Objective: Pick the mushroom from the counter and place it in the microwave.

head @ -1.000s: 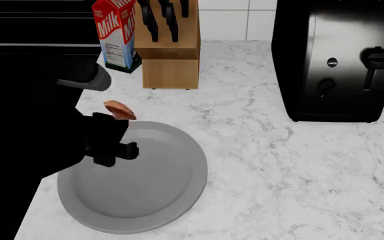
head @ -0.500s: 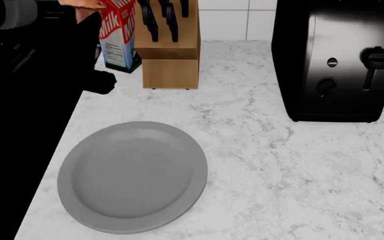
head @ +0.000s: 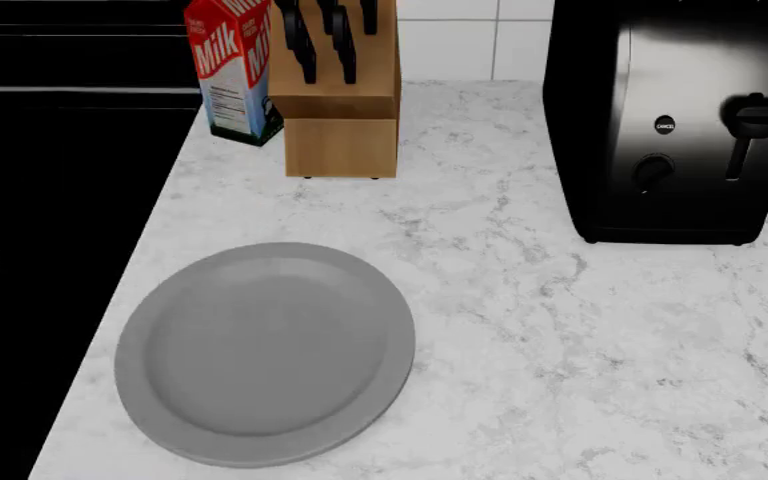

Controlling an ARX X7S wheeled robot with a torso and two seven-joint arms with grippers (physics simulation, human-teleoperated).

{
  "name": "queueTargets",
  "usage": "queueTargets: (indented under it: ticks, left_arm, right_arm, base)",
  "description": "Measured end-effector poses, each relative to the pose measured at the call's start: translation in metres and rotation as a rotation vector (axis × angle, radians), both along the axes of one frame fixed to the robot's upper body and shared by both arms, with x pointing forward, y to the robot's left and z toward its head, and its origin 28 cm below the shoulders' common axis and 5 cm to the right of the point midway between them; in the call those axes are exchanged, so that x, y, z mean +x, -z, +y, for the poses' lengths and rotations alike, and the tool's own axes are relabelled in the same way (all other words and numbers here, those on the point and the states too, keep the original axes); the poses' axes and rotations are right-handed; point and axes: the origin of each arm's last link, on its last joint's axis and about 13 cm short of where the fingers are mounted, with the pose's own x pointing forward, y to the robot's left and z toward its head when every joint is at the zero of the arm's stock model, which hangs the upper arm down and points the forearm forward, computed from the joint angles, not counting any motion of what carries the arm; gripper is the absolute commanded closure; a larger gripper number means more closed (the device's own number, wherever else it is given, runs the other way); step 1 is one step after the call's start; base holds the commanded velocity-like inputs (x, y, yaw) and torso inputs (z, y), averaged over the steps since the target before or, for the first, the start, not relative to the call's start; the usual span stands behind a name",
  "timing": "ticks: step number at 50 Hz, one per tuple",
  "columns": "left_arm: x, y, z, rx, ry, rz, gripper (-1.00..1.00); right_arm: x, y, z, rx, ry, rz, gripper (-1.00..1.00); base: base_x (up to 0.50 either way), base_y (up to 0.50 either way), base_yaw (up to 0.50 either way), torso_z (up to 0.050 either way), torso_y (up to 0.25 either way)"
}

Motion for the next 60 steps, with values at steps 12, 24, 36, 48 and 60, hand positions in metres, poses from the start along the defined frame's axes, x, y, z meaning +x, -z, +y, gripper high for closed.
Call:
queueTargets:
  ticks: [12,24,36,48,60]
  left_arm:
    - [0.002,-0.043,0.002,-0.07,-0.04,-0.085,1.0]
    - [0.009,-0.088,0.004,-0.073,-0.085,-0.134,1.0]
    - [0.015,-0.136,0.004,-0.075,-0.125,-0.17,1.0]
    - [0.022,-0.182,0.006,-0.101,-0.16,-0.194,1.0]
    - [0.03,-0.22,0.005,-0.109,-0.188,-0.206,1.0]
  right_arm:
    - [0.001,0.0,0.001,-0.002,-0.01,0.003,-1.0]
    - [0.002,-0.001,0.003,-0.004,-0.019,0.003,-1.0]
    - [0.004,-0.002,0.004,-0.006,-0.031,0.002,-1.0]
    - [0.003,-0.004,0.004,-0.01,-0.035,0.0,-1.0]
    - [0.004,-0.004,0.005,-0.011,-0.037,-0.002,-1.0]
  base:
    - [0.0,0.0,0.0,0.0,0.0]
    - [0.0,0.0,0.0,0.0,0.0]
    - [0.0,0.0,0.0,0.0,0.0]
    - [0.0,0.0,0.0,0.0,0.0]
    - [0.0,0.0,0.0,0.0,0.0]
